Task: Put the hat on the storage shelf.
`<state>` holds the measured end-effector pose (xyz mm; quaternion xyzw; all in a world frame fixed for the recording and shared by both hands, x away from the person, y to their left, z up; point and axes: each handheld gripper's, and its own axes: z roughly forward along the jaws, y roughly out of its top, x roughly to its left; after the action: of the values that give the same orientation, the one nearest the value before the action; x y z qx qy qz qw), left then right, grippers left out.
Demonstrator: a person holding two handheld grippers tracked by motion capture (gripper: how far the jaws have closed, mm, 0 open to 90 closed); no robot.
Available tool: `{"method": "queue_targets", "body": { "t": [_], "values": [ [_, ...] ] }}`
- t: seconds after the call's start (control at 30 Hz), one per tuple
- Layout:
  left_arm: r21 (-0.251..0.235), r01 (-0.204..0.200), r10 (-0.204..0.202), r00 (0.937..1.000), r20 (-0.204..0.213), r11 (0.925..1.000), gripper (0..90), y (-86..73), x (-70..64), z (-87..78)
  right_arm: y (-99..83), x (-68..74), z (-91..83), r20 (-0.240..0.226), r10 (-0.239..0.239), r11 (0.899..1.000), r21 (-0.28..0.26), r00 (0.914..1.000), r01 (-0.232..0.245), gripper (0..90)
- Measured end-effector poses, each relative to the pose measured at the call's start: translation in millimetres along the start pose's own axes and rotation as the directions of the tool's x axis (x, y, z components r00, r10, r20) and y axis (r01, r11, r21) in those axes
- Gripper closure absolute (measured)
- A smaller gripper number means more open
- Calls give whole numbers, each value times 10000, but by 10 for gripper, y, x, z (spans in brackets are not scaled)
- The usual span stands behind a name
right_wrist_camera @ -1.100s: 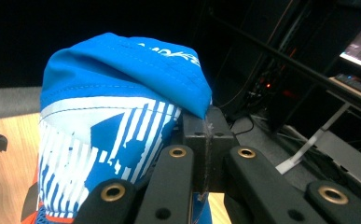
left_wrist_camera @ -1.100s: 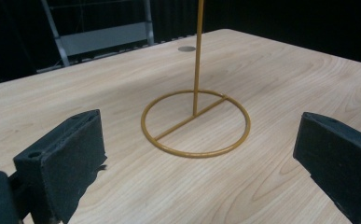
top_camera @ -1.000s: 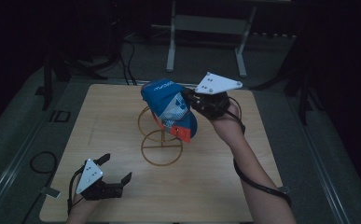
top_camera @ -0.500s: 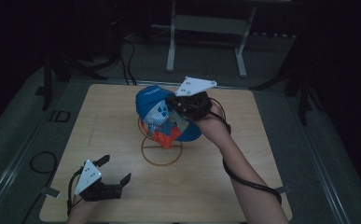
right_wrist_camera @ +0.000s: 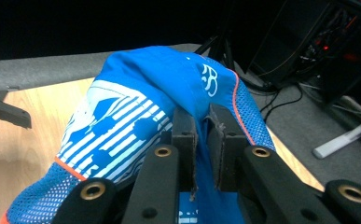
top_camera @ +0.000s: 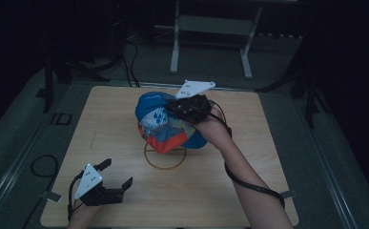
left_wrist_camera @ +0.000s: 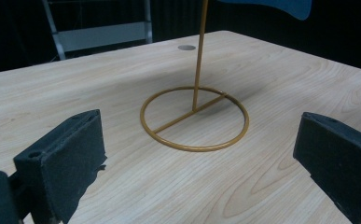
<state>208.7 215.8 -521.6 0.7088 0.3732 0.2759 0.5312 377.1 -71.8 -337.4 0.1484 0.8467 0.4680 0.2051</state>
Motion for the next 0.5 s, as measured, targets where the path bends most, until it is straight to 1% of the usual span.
{"method": "queue_targets", "body": {
  "t": [0.03,0.1,0.17,0.2,0.27,0.4,0.5],
  "values": [
    [8,34,-34,10000,13,10000,24,-2,0,2,-4,-9,-3,-41,141,9999,13,9999,-141,775],
    [16,36,-36,10000,31,10000,24,-3,0,4,-12,-33,-6,-30,290,9996,15,9996,-290,695],
    [40,25,-25,10000,49,10000,24,-9,2,7,-22,-54,-15,-95,371,9993,27,9993,-371,670],
    [40,32,-32,10000,50,10000,24,-10,2,8,-29,-58,-19,-119,425,9991,5,9990,-425,643],
    [73,19,-19,10000,48,10000,24,-11,1,9,-38,-60,-31,-99,410,9991,65,9991,-410,615],
    [100,-29,28,10000,55,9999,24,-10,-4,12,-47,-30,-60,-83,215,9997,124,9997,-214,554],
    [91,-14,13,10000,55,10000,24,-12,-2,11,-47,-22,-94,-226,202,9997,123,9995,-199,518]
  ]
}}
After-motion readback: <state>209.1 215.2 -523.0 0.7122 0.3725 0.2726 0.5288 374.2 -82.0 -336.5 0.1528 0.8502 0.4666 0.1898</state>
